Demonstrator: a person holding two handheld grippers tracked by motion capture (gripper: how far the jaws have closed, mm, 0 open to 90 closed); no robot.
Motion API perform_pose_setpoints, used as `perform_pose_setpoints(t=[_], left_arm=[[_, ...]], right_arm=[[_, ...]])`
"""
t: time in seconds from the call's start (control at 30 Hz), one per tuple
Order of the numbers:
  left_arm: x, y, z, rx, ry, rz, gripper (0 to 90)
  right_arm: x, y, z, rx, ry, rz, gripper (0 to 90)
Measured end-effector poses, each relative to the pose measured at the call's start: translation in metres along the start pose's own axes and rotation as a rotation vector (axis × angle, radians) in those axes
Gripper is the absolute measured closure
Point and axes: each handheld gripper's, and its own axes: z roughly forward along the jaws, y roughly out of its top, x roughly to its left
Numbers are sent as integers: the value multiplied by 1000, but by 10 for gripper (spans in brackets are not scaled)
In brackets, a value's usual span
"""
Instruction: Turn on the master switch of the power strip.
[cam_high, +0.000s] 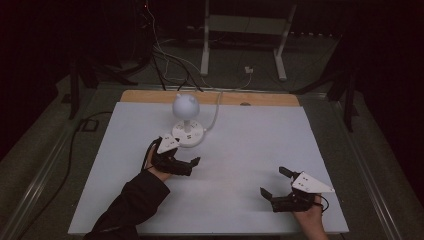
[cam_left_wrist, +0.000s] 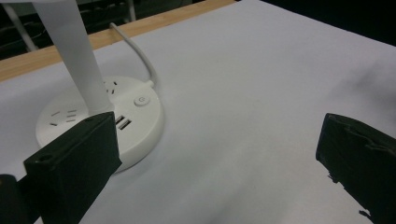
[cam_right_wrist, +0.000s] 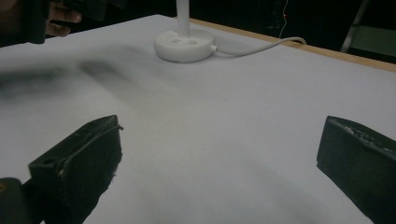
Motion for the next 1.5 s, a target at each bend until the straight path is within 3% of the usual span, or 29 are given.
perform_pose_setpoints(t=[0.33,0.57,0.7,0.97,1.03,1.17,1.2,1.3,1.37,1.5], left_arm=[[-3,6,20,-14,28,-31,1],[-6,10,32,-13,43,-31,1],[-8,9,37,-28,81,-28,1],[-6,9,50,24,90,-49,0],[-5,9,56,46,109,-36,0],[-4,10,60,44,117,-20,0],[-3,10,62,57,133,-25,0],[-2,11,66,78,137,-57,0],[-2,11,67,76,137,-58,0],[-1,11,72,116,136,-34,17]], right_arm=[[-1,0,0,-2,3,6,0],[-2,0,-1,-6,4,10,0],[-2,0,-1,-7,5,10,0],[-1,0,-1,-6,11,16,0],[-2,0,-1,-7,11,16,0],[-1,-1,0,-3,17,20,0],[-1,-1,0,-3,18,17,0],[-1,-1,-1,-6,15,18,0],[-2,-1,-1,-6,15,20,0],[-2,-1,-1,-6,16,22,0]])
